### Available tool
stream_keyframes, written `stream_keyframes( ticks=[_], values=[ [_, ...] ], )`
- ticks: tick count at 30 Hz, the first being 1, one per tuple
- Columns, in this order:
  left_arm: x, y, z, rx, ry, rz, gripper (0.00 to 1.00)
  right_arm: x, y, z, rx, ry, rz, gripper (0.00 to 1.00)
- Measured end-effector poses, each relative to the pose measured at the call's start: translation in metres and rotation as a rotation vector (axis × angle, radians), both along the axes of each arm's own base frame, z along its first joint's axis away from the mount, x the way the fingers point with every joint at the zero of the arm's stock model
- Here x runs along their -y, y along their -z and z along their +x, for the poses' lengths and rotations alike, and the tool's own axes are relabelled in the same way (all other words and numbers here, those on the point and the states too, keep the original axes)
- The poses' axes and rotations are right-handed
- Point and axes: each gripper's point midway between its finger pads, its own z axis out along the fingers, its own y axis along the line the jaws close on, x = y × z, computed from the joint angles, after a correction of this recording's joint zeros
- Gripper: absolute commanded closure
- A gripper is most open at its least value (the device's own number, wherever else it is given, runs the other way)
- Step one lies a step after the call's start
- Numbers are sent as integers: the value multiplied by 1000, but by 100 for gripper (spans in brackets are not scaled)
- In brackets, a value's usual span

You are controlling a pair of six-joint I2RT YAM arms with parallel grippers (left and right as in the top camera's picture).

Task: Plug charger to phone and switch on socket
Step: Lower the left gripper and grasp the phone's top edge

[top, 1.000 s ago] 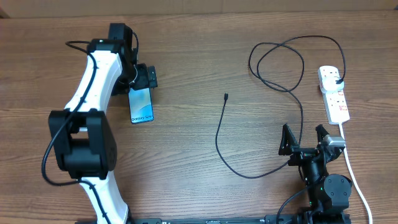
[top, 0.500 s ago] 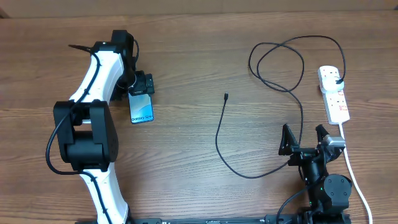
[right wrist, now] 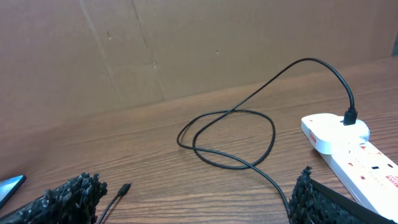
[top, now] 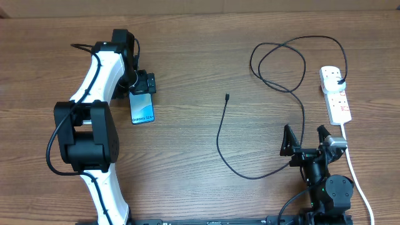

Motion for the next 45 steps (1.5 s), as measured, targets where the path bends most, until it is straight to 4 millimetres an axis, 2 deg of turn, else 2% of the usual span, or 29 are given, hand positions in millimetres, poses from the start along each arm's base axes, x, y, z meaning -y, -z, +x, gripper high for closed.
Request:
stream_keyframes(
  ticks=[12,16,24,32,38,40,45],
  values=[
    [5,0,1,3,10,-17,0,0,0,0,0,0,0,0],
    [11,0,6,27,21,-18,0,0,0,0,0,0,0,0],
    [12,14,1,21,-7,-16,0,0,0,0,0,0,0,0],
    [9,18,4,26,-11,0,0,0,0,0,0,0,0,0],
    [4,38,-1,-24,-17,26,0,0,0,0,0,0,0,0],
    [4,39,0,-22,-19,29,0,0,0,0,0,0,0,0],
    [4,39,-1,-24,-22,29,6,0,0,0,0,0,0,0]
  ],
)
